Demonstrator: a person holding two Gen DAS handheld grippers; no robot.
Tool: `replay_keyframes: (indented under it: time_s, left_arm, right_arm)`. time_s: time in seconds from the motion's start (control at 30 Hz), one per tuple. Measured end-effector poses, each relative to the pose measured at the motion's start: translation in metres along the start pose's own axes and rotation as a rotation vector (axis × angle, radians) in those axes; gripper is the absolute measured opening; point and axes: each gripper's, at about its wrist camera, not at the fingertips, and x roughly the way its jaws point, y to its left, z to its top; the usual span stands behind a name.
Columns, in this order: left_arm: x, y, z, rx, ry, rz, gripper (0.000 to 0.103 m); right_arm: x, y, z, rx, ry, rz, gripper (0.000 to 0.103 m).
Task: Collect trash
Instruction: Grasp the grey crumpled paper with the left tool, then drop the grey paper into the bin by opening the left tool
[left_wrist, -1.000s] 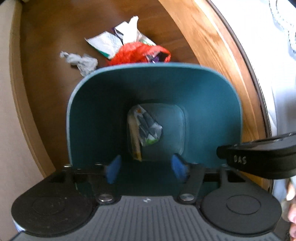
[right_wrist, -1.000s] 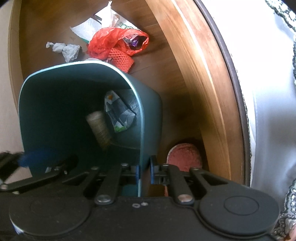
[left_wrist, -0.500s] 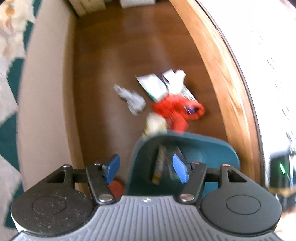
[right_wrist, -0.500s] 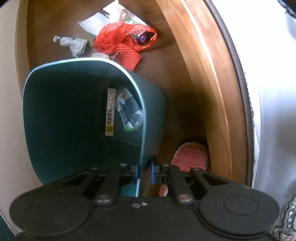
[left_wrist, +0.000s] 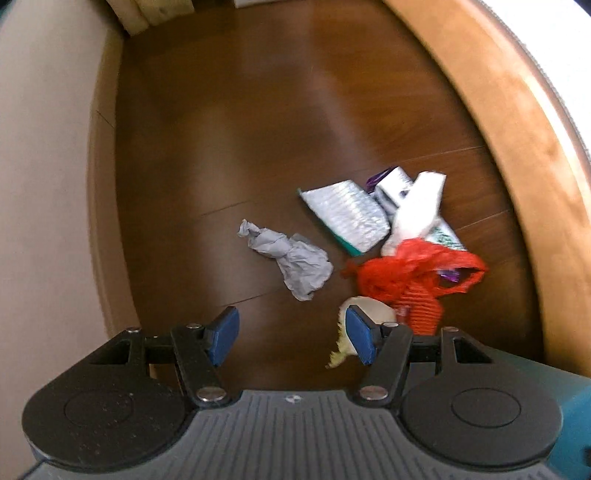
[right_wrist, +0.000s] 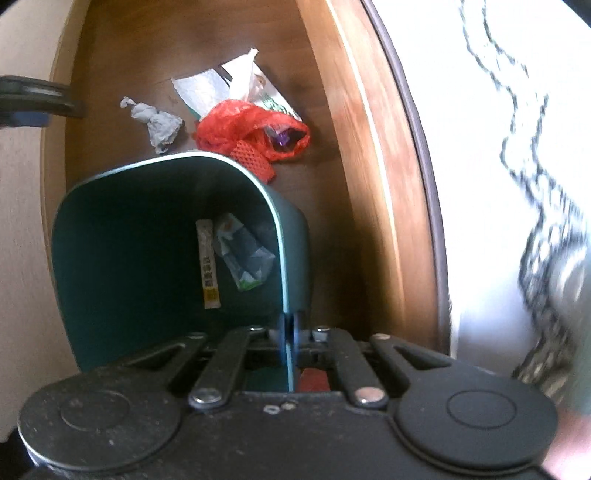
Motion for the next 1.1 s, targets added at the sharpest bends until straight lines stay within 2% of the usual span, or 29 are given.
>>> replay_keyframes:
  time_s: [0.17,0.27,0.4,0.63,0.67,0.7,0.77,0.83,0.93,1.1]
  left_arm:
    - [0.077,0.011,0.012,-0.085,0.051,-0.067,0.063]
    - [0.116,0.018,0.024,-0.164,0.067,-0.078,0.063]
    - [0.163,0.028,0.037,-0.253,0.083,-0.061,0.063]
    - [0.218,0.023,0.039,-0.262,0.133,-0.030,0.062]
    - [0.222,0.022,0.038,-0.269,0.138,-0.024,0.059]
    - [0.223,0.022,0.038,-0.270,0.143,-0.017,0.048]
    - [0.222,0.020,0.037,-0.257,0.129,-0.004,0.034]
    - [0.219,0.016,0.036,-0.234,0.122,0.010,0.029]
    - [0.207,0.014,0.031,-0.202,0.127,0.043,0.026]
    - [0.150,0.015,0.017,-0.203,0.118,0.017,0.026]
  right_arm:
    - [0.001,0.001,0.002,-0.041,0.011,-0.019,0.001]
    - [0.004,-0.003,0.004,-0.021,0.024,-0.026,0.001]
    - [0.004,-0.004,0.003,-0.030,0.034,-0.026,0.001]
    - [0.008,-0.004,0.006,-0.043,0.047,-0.031,0.001]
    - [0.010,-0.004,0.007,-0.041,0.049,-0.030,0.001]
    - [0.009,-0.005,0.007,-0.042,0.051,-0.030,0.001]
    - [0.009,-0.005,0.006,-0.042,0.051,-0.033,0.001]
    - [0.010,-0.005,0.006,-0.038,0.050,-0.034,0.001]
    - [0.010,-0.006,0.004,-0.034,0.043,-0.041,0.001]
    - [0.012,-0.008,0.004,-0.033,0.015,-0.055,0.001]
